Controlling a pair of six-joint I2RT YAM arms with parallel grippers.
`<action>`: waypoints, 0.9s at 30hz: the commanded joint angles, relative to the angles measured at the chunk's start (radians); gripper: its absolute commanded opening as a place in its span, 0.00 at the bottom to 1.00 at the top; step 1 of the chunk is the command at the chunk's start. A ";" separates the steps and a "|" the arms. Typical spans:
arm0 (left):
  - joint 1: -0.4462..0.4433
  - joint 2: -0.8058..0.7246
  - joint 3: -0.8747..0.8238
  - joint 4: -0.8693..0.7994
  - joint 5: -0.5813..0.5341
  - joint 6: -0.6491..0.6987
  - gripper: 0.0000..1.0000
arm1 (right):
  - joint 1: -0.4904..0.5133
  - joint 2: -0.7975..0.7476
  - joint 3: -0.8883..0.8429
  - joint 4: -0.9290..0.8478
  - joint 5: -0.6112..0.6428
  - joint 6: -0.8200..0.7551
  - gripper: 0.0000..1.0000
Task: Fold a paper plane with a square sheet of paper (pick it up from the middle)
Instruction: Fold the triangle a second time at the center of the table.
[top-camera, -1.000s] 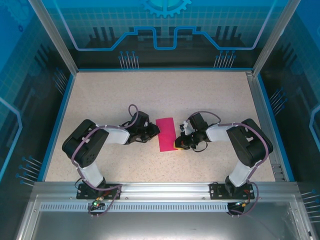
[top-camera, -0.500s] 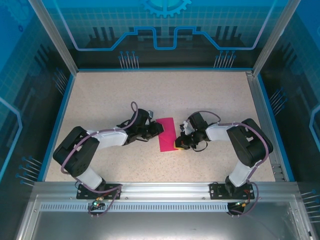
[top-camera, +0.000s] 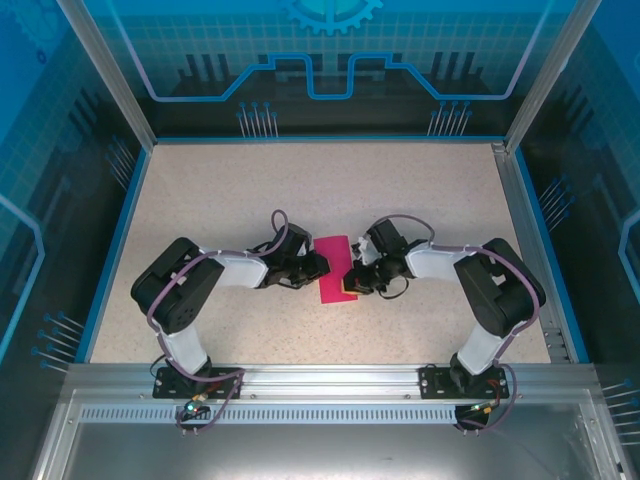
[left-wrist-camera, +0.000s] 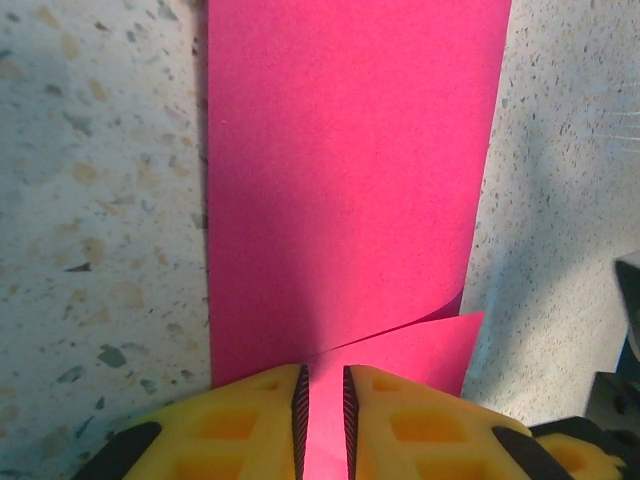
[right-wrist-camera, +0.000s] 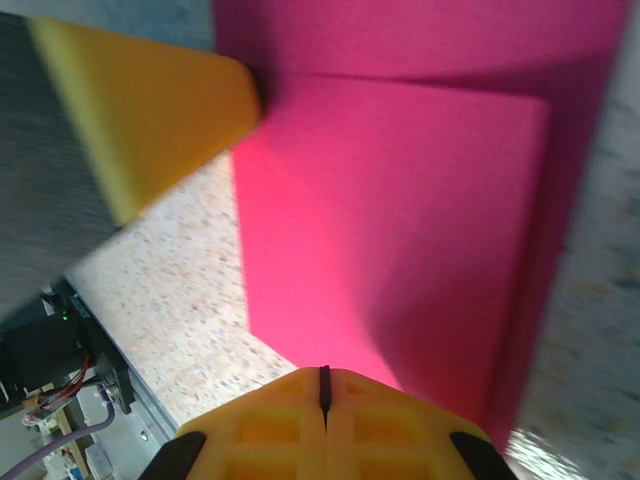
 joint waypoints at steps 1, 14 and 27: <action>-0.005 0.035 -0.003 -0.054 -0.017 -0.001 0.22 | 0.027 0.009 0.062 -0.024 0.016 0.010 0.03; -0.007 0.036 0.002 -0.069 -0.020 -0.002 0.21 | 0.042 0.146 0.124 -0.110 0.066 -0.041 0.06; -0.005 0.035 0.000 -0.096 -0.039 0.000 0.21 | -0.054 -0.004 -0.082 -0.125 0.028 -0.099 0.10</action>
